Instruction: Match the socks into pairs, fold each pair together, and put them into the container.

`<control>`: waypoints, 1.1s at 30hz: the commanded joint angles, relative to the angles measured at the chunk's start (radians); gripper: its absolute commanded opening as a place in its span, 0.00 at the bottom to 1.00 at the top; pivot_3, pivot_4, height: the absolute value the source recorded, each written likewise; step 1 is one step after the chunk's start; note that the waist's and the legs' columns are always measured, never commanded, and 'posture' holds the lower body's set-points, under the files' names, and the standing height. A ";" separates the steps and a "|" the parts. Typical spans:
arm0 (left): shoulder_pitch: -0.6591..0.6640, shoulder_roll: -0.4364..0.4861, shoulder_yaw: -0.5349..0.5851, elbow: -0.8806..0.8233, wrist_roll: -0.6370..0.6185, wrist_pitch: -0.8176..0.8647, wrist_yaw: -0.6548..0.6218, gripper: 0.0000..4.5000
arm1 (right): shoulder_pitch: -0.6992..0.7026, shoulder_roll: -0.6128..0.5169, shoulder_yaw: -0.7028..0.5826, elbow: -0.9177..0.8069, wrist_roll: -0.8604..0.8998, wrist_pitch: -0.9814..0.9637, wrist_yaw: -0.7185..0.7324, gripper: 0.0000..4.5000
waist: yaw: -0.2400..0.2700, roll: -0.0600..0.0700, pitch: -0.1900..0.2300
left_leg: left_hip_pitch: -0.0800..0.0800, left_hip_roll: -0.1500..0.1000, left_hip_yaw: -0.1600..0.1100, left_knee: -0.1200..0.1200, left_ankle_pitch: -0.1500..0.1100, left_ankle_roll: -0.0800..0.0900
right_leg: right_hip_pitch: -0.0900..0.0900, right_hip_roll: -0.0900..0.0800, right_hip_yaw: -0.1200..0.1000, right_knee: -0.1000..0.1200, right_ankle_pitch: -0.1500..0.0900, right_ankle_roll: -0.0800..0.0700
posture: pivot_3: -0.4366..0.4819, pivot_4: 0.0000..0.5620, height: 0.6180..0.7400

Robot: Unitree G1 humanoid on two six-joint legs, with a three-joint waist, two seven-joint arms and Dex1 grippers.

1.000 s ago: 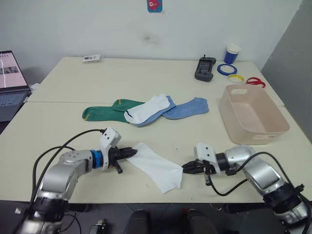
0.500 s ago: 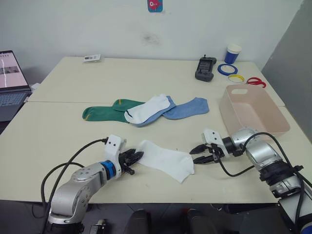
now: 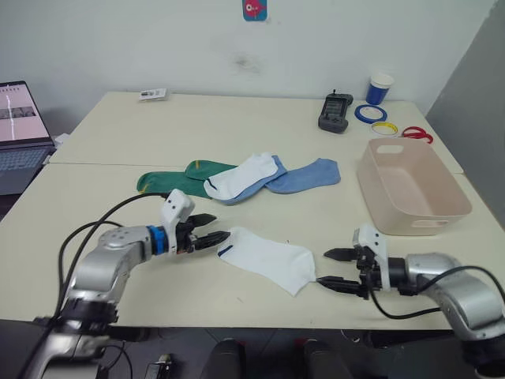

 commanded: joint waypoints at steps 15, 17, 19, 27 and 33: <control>-0.027 -0.050 -0.057 0.057 0.055 -0.074 -0.075 0.01 | 0.012 0.156 -0.015 -0.154 0.136 0.230 -0.281 0.07 | -0.010 0.000 0.000 | -0.001 0.000 -0.001 0.000 0.000 0.001 | -0.001 0.000 0.000 0.000 0.000 0.000 | 0.48 0.27 1.00; 0.025 -0.056 -0.034 -0.020 0.033 -0.038 -0.035 0.00 | -0.022 0.137 -0.015 -0.114 0.135 0.219 -0.263 0.01 | -0.016 0.000 0.000 | 0.000 0.000 -0.001 0.000 0.000 0.001 | -0.001 0.001 0.000 0.000 0.000 0.000 | 0.48 0.27 1.00; 0.077 -0.058 -0.014 -0.096 0.017 -0.001 -0.001 0.00 | -0.035 0.107 -0.020 -0.093 0.134 0.202 -0.244 0.01 | -0.015 0.000 0.000 | -0.001 0.000 -0.001 0.000 0.000 0.001 | -0.001 0.000 0.001 0.000 0.000 0.000 | 0.48 0.27 1.00; 0.315 -0.129 0.069 -0.483 -0.075 0.226 0.255 0.00 | -0.167 -0.096 0.008 0.109 0.159 0.182 -0.019 0.01 | -0.011 0.000 0.000 | -0.001 0.000 -0.002 0.000 0.000 0.001 | 0.000 0.000 0.002 0.000 0.000 0.000 | 0.48 0.27 1.00; 0.358 -0.191 0.056 -0.542 -0.052 0.229 0.384 0.00 | -0.228 -0.148 0.077 0.218 0.114 0.116 0.091 0.01 | -0.010 0.000 0.000 | -0.001 0.000 -0.003 0.000 0.000 0.001 | 0.000 0.000 0.001 0.000 0.000 0.000 | 0.48 0.27 1.00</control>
